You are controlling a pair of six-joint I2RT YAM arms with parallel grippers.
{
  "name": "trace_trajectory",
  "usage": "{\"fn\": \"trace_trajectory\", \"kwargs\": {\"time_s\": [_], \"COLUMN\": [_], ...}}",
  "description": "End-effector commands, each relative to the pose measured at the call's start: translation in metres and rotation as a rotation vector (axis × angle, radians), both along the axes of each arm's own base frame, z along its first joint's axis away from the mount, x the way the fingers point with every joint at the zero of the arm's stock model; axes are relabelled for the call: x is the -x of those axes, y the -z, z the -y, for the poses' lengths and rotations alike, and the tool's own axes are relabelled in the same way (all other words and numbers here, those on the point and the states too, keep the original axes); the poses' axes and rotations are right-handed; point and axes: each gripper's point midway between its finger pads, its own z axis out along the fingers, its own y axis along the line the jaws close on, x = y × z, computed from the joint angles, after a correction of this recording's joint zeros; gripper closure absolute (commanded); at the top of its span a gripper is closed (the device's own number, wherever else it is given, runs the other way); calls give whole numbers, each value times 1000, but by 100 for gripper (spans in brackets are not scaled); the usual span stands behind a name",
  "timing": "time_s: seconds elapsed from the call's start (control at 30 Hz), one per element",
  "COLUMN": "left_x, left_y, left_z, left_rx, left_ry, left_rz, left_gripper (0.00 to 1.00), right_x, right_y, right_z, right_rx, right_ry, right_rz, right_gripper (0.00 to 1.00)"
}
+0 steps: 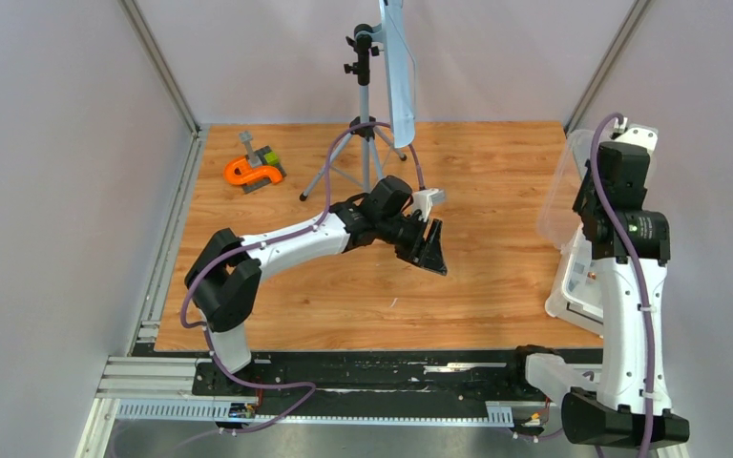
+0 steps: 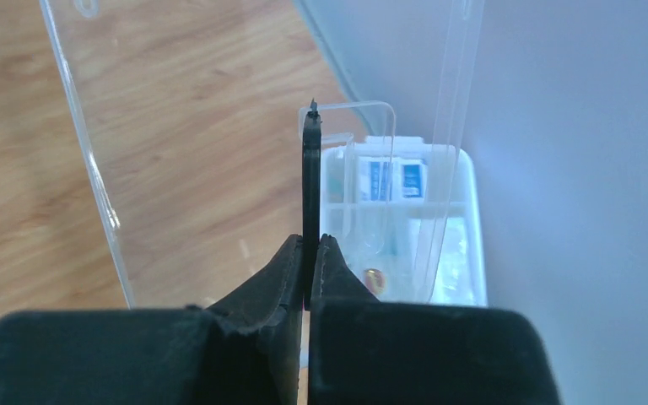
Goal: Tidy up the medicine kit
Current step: Place the lid on the medicine box.
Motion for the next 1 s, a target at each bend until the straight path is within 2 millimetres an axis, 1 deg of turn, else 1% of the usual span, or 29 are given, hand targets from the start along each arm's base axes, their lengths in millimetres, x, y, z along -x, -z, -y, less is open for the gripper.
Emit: {"fn": "trace_trajectory", "kwargs": {"time_s": [0.0, 0.1, 0.23, 0.33, 0.43, 0.53, 0.6, 0.7, 0.87, 0.97], "left_x": [-1, -2, -1, -3, -5, -5, -6, -5, -4, -5], "left_y": [-21, -18, -14, -10, -2, 3, 7, 12, 16, 14], "left_z": [-4, -7, -12, -16, -22, -25, -26, -25, -25, -26], "left_rx": [5, -16, -48, -75, -118, -138, -144, -150, -156, -161], "left_ry": [62, 59, 69, 72, 66, 61, 59, 62, 69, 66], "left_rz": [108, 121, 130, 138, 151, 155, 152, 135, 126, 141], "left_gripper": [40, 40, 40, 40, 40, 40, 41, 41, 41, 41], "right_x": [29, 35, 40, 36, 33, 20, 13, 7, 12, 20], "right_y": [7, 19, 35, 42, 44, 49, 57, 72, 103, 111], "right_z": [31, 40, 53, 59, 70, 76, 83, 86, 88, 91], "right_rx": [135, 131, 189, 152, 179, 211, 224, 181, 146, 140], "right_ry": [54, 61, 68, 69, 88, 29, 0, -18, -21, 0], "right_rz": [-127, -163, -256, -250, -290, -311, -314, -330, -414, -440], "right_gripper": [100, 100, 100, 100, 100, 100, 100, 100, 100, 100]}}
